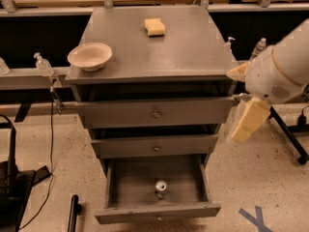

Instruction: Pick redbull can from bottom drawer and place on counter

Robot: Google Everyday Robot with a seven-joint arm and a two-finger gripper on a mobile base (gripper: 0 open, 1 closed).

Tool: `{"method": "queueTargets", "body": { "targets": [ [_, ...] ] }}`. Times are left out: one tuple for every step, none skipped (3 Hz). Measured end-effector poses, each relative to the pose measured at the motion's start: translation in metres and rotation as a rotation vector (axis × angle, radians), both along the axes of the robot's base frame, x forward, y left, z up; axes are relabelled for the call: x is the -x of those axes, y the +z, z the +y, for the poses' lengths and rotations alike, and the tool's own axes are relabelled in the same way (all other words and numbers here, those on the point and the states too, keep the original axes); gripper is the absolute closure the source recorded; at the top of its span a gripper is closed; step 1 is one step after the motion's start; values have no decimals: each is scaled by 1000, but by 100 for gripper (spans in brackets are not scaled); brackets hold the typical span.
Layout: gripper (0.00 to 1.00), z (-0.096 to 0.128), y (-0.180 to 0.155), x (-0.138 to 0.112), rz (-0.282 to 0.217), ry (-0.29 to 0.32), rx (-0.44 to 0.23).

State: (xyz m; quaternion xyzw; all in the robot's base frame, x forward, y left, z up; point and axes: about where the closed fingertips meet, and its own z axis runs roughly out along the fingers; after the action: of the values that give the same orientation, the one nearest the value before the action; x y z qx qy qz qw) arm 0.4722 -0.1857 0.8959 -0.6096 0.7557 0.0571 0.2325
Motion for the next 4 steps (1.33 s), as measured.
{"method": "queueTargets", "body": {
  "targets": [
    [0,26,-56,-14,-13,20,-251],
    [0,49,-51,-34,-56,-20,-408],
    [0,43,-52,-27,-42,-5,-353],
    [0,48,-66,-34,-45,-4,-379]
  ]
}}
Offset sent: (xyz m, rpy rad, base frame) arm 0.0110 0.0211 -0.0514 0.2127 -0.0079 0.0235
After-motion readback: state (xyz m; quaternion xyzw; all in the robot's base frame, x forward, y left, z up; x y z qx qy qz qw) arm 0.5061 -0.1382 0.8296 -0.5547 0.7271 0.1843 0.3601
